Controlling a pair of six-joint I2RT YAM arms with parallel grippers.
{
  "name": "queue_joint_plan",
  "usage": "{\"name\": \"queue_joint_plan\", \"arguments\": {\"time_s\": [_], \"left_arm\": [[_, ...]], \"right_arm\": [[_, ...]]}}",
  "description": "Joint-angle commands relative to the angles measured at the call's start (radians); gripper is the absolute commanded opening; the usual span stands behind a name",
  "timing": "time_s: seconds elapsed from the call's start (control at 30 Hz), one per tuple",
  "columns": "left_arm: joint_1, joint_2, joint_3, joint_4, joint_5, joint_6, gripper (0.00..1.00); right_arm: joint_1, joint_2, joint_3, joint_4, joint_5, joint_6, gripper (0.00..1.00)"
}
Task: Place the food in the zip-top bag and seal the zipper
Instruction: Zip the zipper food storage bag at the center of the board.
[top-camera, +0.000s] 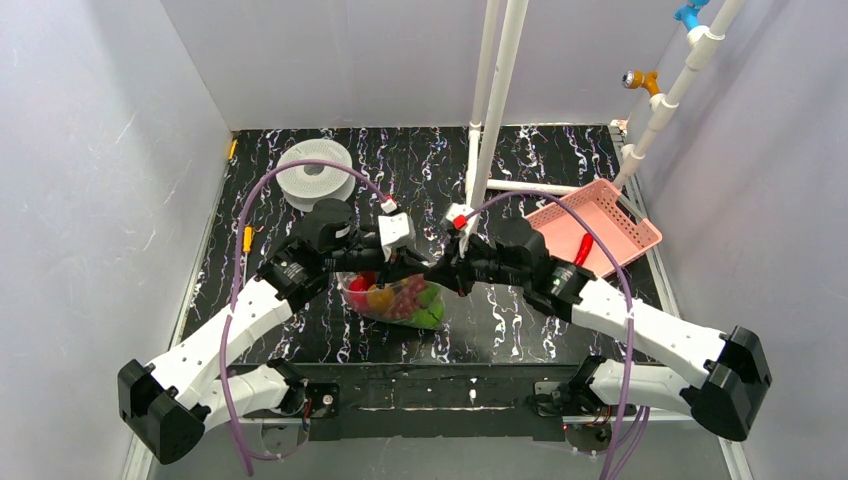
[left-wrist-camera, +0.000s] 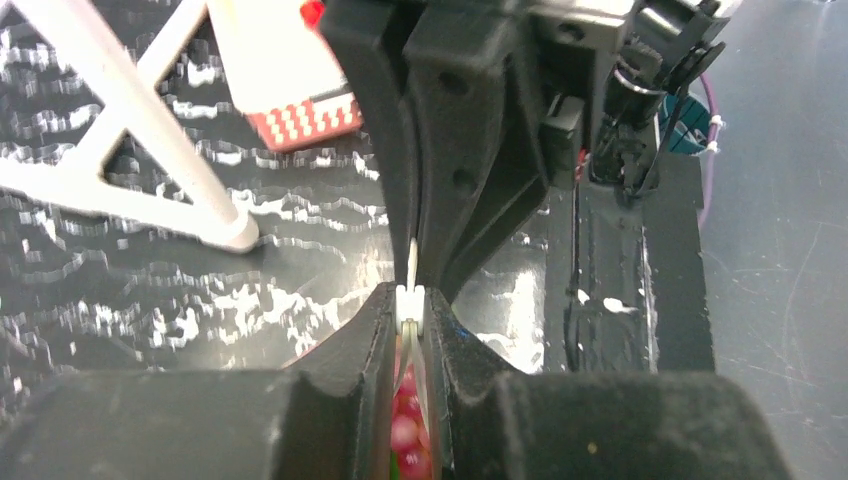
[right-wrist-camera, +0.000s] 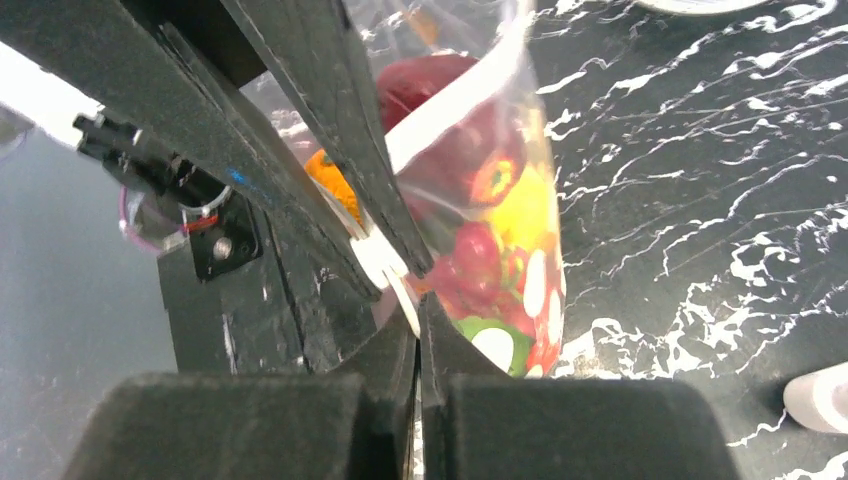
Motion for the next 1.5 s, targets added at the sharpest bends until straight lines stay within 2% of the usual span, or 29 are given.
{"name": "queue_joint_plan", "arguments": {"time_s": [0.0, 0.2, 0.5, 0.87, 1.47], "left_arm": [[-0.008, -0.037, 0.101, -0.219, -0.166, -0.029, 0.00], [-0.007, -0.143, 0.084, -0.293, -0.305, -0.031, 0.00], [-0.007, -0.208, 0.075, -0.390, -0.357, -0.042, 0.00], [-0.007, -0.326, 0.049, -0.495, -0.420, -0.071, 0.00], [-0.008, -0.421, 0.009, -0.603, -0.466, -0.130, 0.00]], "right_arm": [[-0.002, -0.106, -0.099, 0.215, 0.335, 0.174, 0.01], [-0.005, -0.096, -0.111, 0.198, 0.400, 0.240, 0.01], [-0.026, -0.131, -0.108, 0.117, 0.531, 0.241, 0.01], [-0.096, -0.229, -0.197, 0.037, 0.667, 0.296, 0.01], [-0.118, -0.267, -0.238, -0.046, 0.704, 0.303, 0.01]]}}
